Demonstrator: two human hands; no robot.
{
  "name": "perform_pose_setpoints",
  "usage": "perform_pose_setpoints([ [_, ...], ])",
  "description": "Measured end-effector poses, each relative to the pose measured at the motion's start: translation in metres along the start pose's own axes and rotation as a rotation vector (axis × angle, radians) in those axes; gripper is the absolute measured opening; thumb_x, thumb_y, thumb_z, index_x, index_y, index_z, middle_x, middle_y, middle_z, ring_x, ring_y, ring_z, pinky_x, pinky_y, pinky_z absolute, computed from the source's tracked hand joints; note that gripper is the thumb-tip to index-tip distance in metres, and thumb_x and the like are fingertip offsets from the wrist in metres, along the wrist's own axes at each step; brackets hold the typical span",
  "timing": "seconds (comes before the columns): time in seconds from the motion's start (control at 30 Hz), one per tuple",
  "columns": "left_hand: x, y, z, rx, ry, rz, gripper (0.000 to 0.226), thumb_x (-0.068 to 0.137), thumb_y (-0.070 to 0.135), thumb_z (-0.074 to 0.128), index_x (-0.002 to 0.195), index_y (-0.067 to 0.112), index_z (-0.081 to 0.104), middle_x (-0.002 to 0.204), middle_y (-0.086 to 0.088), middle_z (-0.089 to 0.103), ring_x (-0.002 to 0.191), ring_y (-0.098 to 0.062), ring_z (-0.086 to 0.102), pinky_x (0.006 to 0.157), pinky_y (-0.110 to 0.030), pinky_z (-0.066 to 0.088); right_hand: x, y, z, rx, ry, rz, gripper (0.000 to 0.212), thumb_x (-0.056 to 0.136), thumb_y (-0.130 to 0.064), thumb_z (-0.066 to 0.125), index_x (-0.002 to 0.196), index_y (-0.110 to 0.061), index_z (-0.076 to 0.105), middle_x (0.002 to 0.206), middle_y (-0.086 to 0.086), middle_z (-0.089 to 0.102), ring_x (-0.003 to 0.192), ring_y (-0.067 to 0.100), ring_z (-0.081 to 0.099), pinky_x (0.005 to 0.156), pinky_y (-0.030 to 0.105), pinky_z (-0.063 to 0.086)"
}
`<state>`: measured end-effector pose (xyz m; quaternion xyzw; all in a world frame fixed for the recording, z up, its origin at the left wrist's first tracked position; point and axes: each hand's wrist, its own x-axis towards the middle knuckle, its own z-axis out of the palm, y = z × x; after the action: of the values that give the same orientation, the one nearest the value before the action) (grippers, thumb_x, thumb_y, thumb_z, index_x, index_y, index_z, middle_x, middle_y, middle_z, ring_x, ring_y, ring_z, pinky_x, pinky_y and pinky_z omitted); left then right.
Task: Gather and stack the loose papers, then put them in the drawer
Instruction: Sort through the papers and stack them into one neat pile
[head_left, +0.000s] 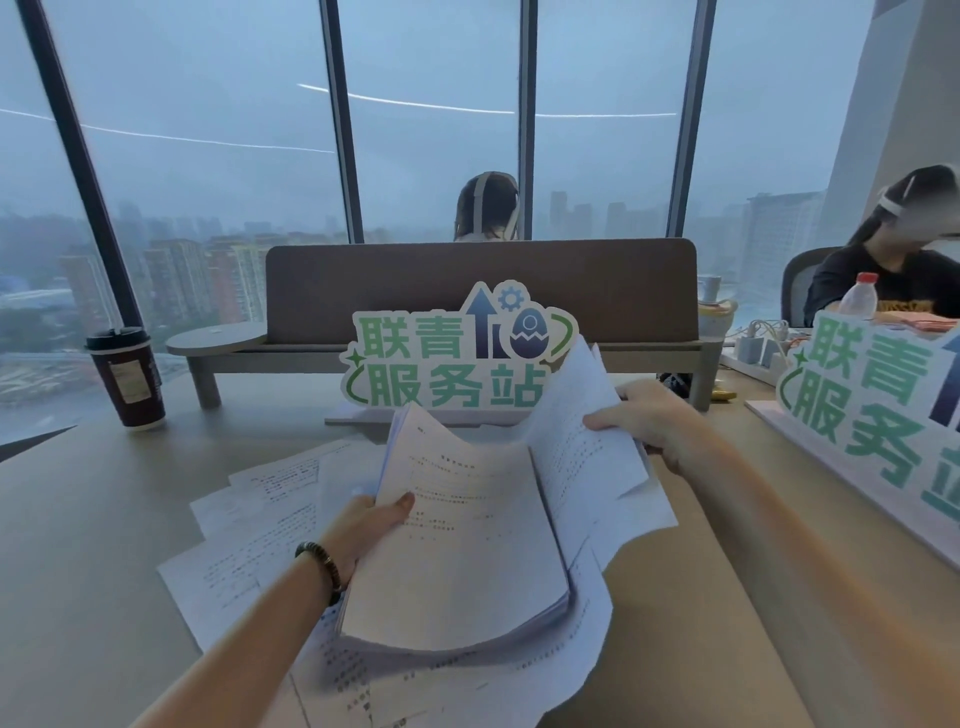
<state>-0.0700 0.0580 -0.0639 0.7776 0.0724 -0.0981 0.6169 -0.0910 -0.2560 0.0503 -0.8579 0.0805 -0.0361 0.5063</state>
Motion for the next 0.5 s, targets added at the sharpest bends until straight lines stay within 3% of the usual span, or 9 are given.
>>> perform_pose_setpoints([
  [0.17,-0.001,0.004,0.006,0.044,0.013,-0.011,0.037,0.093,0.032,0.063,0.111,0.0,0.066,0.099,-0.022,0.073,0.083,-0.036,0.07,0.066,-0.034,0.058,-0.011,-0.038,-0.012,0.13,-0.037,-0.118,0.019,0.087,-0.018,0.074,0.102,-0.007,0.068,0.093,0.006,0.071,0.077,0.02,0.072,0.062,0.029,0.058],
  [0.3,-0.002,0.005,0.007,0.063,0.037,0.002,0.036,0.093,0.032,0.064,0.108,-0.001,0.067,0.096,-0.02,0.073,0.082,-0.036,0.071,0.07,-0.039,0.059,-0.014,-0.067,-0.019,0.319,-0.145,-0.171,0.03,0.086,-0.022,0.075,0.113,-0.011,0.068,0.104,0.011,0.073,0.081,0.024,0.074,0.066,0.033,0.061],
  [0.43,-0.006,0.008,0.008,0.067,0.04,0.031,0.022,0.096,0.02,0.061,0.091,0.0,0.067,0.061,-0.005,0.071,0.05,-0.017,0.066,0.045,-0.021,0.05,-0.013,-0.062,-0.019,0.336,-0.102,-0.155,0.025,0.085,-0.022,0.076,0.108,-0.014,0.07,0.101,0.006,0.074,0.081,0.022,0.074,0.058,0.028,0.058],
  [0.5,-0.008,0.01,0.008,0.043,0.05,0.026,0.02,0.097,0.019,0.058,0.088,0.003,0.065,0.067,-0.008,0.069,0.056,-0.019,0.064,0.045,-0.02,0.049,-0.012,-0.043,-0.012,0.369,-0.05,-0.139,0.025,0.084,-0.014,0.077,0.107,-0.008,0.072,0.093,0.009,0.077,0.072,0.02,0.075,0.054,0.028,0.059],
])
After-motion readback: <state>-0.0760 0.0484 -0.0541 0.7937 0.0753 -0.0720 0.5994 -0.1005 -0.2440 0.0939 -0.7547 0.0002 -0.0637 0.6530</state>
